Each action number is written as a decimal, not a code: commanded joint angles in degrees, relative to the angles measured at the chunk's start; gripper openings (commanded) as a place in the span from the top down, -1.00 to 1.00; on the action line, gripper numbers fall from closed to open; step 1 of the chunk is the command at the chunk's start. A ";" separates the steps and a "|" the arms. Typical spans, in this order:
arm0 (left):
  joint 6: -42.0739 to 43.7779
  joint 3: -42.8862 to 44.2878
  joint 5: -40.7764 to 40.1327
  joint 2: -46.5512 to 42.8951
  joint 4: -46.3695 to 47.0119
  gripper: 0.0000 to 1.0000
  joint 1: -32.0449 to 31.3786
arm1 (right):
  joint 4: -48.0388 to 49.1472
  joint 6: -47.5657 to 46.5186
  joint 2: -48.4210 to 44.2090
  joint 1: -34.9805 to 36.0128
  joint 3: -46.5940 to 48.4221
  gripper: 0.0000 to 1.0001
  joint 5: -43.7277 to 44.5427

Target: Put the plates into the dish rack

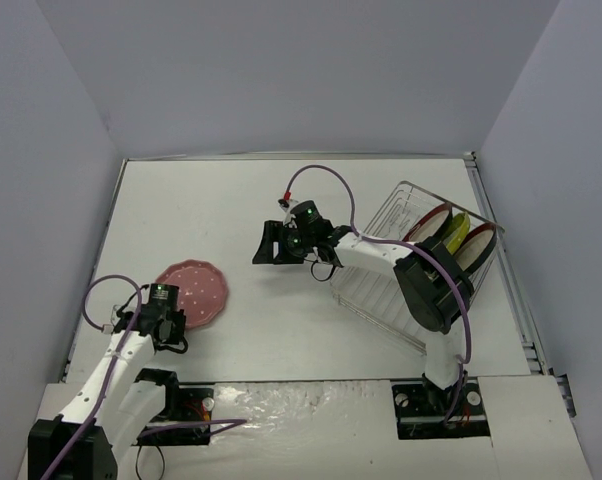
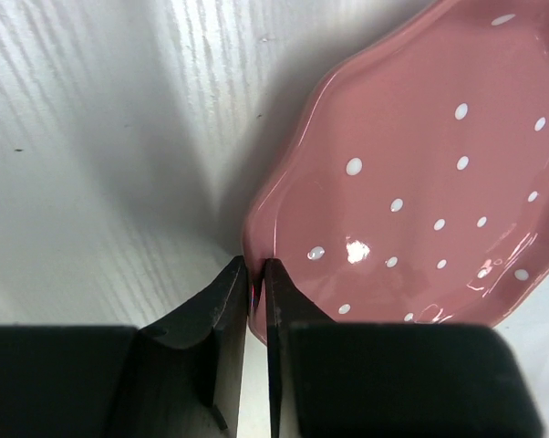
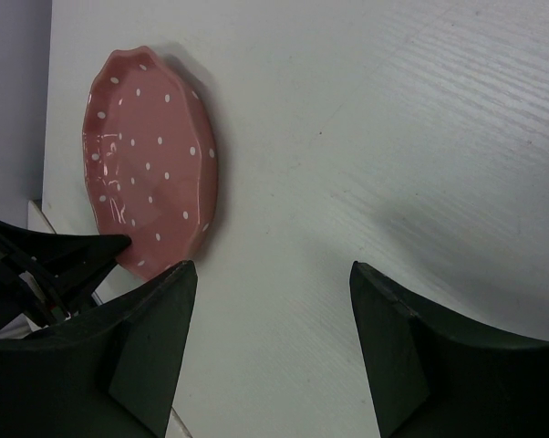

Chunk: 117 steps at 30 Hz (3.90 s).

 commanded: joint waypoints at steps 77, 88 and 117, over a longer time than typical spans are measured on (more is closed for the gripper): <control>7.49 -4.01 23.76 -0.76 41.59 1.00 8.11 | 25.03 21.48 13.07 3.89 3.31 -0.29 -10.30; 6.30 -4.37 24.77 -0.98 43.44 1.00 8.16 | 29.18 25.59 14.38 4.27 2.17 -0.30 -10.51; 3.73 -5.91 28.61 -4.75 43.56 1.00 8.11 | 52.48 41.27 21.14 5.90 -1.00 0.06 -6.91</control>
